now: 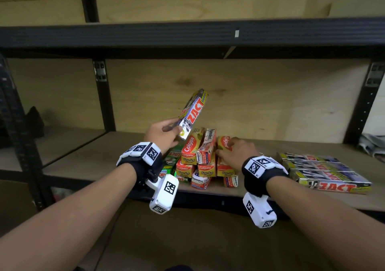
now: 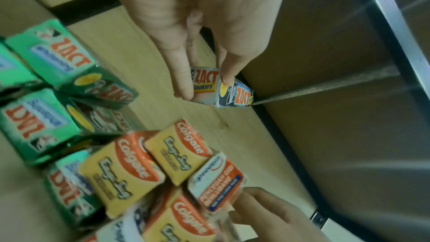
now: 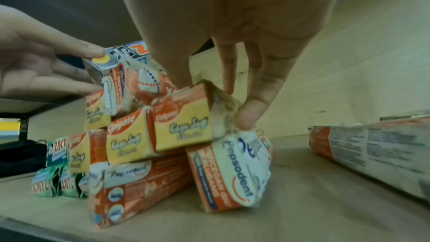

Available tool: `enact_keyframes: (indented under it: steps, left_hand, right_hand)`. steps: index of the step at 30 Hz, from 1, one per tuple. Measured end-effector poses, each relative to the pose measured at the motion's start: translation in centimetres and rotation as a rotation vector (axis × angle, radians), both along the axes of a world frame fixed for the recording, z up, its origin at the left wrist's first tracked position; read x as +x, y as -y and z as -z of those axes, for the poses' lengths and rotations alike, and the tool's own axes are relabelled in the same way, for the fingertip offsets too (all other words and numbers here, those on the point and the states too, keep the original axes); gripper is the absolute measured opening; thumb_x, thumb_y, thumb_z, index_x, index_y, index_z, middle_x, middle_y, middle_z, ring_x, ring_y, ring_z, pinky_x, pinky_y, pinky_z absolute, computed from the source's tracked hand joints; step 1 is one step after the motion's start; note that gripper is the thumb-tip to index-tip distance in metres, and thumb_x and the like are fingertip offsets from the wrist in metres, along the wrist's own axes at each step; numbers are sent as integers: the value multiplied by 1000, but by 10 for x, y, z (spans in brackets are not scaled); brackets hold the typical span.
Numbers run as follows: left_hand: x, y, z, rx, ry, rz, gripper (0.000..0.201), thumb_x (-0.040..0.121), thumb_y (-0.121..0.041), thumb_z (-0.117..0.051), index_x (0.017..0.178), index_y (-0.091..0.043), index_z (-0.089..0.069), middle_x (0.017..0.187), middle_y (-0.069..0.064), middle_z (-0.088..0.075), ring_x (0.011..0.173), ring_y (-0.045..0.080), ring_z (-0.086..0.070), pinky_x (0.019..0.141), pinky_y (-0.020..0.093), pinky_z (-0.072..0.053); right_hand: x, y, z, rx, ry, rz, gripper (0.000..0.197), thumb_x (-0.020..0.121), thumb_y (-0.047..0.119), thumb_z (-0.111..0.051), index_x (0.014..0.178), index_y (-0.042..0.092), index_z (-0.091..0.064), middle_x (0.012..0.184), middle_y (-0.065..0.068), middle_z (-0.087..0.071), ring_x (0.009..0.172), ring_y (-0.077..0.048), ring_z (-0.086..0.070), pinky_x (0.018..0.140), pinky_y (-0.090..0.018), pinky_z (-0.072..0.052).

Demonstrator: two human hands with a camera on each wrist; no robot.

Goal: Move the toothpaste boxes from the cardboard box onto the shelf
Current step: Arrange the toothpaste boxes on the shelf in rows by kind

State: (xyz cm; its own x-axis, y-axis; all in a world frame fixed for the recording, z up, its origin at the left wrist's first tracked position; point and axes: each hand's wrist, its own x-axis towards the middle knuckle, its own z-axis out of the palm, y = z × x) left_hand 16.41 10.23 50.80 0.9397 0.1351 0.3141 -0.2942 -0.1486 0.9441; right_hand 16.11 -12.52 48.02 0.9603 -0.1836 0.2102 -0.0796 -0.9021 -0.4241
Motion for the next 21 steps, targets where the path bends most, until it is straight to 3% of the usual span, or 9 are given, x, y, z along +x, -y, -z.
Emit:
enact_keyframes:
  steps: [3,5,7,12,17,21]
  left_hand:
    - [-4,7,-3,-114,-10,61,40,88,-9,-69,127,-20,-64,110,9,-70,99,27,-70,80,37,-60]
    - [-7,9,-5,-129,0,102,42,88,-8,-70,127,-19,-63,109,7,-70,99,25,-70,82,38,-60]
    - [-11,12,-8,-109,23,133,43,86,-10,-72,127,-20,-62,113,4,-69,99,22,-70,82,37,-60]
    - [-20,20,-9,57,88,169,52,80,-20,-79,129,-26,-61,120,-6,-64,103,15,-68,84,39,-60]
    - [-30,31,-11,122,87,259,57,77,-19,-82,129,-25,-62,121,-6,-65,94,21,-72,88,43,-57]
    - [-35,34,-16,167,99,310,59,70,-30,-87,125,-30,-65,120,-6,-67,93,18,-72,85,38,-58]
  right_hand:
    - [-4,7,-16,-4,73,-82,55,83,66,-55,122,28,-58,118,-5,-61,96,-22,-61,76,-29,-52]
    - [-9,8,-27,118,115,-185,45,85,61,-58,118,32,-59,110,3,-65,87,-13,-63,68,-26,-51]
    - [-15,4,-37,318,134,-254,45,82,62,-61,117,33,-59,100,7,-66,82,-11,-66,69,-30,-57]
    - [-29,-12,-56,661,149,-365,47,84,57,-64,119,28,-53,100,0,-71,84,-21,-72,66,-35,-62]
    - [-41,-8,-63,847,159,-360,39,90,43,-66,113,12,-58,102,-7,-72,81,-25,-74,71,-42,-62]
    - [-49,2,-64,1059,101,-415,37,94,24,-65,122,4,-53,108,-16,-70,85,-29,-74,68,-37,-62]
